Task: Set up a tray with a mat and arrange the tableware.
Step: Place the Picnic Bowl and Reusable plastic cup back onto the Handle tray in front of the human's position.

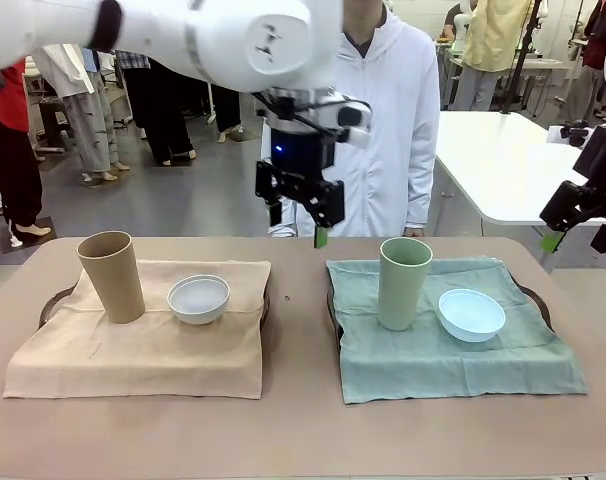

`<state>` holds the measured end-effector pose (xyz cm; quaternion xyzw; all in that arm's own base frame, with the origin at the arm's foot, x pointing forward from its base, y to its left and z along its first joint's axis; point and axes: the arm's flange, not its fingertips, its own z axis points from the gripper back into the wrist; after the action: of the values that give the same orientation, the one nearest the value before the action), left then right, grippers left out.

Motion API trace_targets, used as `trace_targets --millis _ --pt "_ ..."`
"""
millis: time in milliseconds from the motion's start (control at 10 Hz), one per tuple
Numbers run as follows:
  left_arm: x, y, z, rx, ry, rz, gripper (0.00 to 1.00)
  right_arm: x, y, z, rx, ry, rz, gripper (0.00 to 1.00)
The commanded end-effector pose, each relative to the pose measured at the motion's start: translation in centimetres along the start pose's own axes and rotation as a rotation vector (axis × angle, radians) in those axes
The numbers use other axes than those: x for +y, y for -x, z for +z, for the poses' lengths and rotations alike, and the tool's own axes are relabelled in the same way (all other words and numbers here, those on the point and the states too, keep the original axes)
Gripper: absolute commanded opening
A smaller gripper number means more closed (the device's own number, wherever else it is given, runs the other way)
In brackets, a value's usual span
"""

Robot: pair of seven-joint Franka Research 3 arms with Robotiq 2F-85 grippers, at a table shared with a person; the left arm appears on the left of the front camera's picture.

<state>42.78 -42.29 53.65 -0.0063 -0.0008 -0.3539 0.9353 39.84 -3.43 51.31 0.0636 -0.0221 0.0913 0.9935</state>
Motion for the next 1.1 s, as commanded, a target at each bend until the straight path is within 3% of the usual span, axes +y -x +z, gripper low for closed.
trace_targets --millis 0,300,500,700,1000 --pt "5.1 5.9 1.2 -0.064 0.117 0.086 1.0 -0.7 0.5 -0.6 0.052 -0.05 -0.013 1.0" --pt "11.4 12.7 5.0 -0.166 0.281 0.146 1.0 -3.2 0.4 0.3 0.094 -0.226 -0.034 1.0" --pt "15.1 17.3 6.0 -0.293 0.407 0.179 1.0 -6.1 1.0 1.3 0.077 -0.38 -0.093 1.0" --pt "19.7 22.5 4.9 -0.375 0.528 0.263 1.0 -10.3 2.2 1.8 0.049 -0.51 -0.188 1.0" --pt "25.0 29.0 2.2 -0.448 0.68 0.347 1.0 -14.4 4.0 1.8 0.032 -0.61 -0.261 1.0"
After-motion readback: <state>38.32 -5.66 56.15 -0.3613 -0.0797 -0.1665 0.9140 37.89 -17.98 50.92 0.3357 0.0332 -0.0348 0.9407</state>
